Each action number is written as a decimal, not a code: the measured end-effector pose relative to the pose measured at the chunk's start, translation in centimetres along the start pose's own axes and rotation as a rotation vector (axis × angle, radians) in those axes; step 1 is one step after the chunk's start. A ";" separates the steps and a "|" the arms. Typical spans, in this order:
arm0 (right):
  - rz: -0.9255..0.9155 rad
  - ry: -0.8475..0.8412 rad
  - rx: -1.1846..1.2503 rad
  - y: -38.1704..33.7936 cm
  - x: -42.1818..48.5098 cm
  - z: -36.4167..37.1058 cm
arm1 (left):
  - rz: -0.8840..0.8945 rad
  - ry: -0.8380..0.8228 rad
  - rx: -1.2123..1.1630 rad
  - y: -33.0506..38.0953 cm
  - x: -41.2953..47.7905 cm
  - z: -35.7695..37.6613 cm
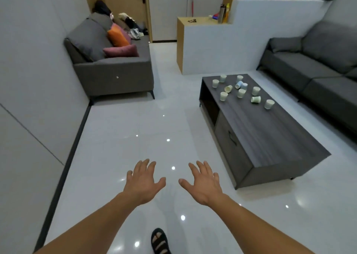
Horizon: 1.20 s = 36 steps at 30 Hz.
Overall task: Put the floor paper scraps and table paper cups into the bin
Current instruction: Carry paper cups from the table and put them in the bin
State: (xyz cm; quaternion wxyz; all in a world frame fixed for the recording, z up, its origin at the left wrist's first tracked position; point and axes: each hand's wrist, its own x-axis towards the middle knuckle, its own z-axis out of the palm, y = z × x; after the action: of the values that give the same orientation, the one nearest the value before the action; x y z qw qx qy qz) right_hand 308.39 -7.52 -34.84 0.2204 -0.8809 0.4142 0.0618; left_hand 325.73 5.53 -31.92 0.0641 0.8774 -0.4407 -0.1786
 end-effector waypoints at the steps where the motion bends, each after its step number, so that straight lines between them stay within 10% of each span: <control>1: 0.014 0.011 -0.004 0.5 1.7 -0.8 | 0.017 -0.002 -0.001 0.5 2.3 -0.3; 36: 0.316 -0.015 0.054 26.9 53.1 -26.1 | 0.279 -0.164 0.048 29.1 63.9 -8.4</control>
State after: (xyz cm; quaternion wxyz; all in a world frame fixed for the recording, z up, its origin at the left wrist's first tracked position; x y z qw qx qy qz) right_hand 320.57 -71.31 -36.02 0.2348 -0.7979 0.5477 0.0910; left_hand 341.95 -63.28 -32.66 0.0310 0.7913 -0.5663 -0.2285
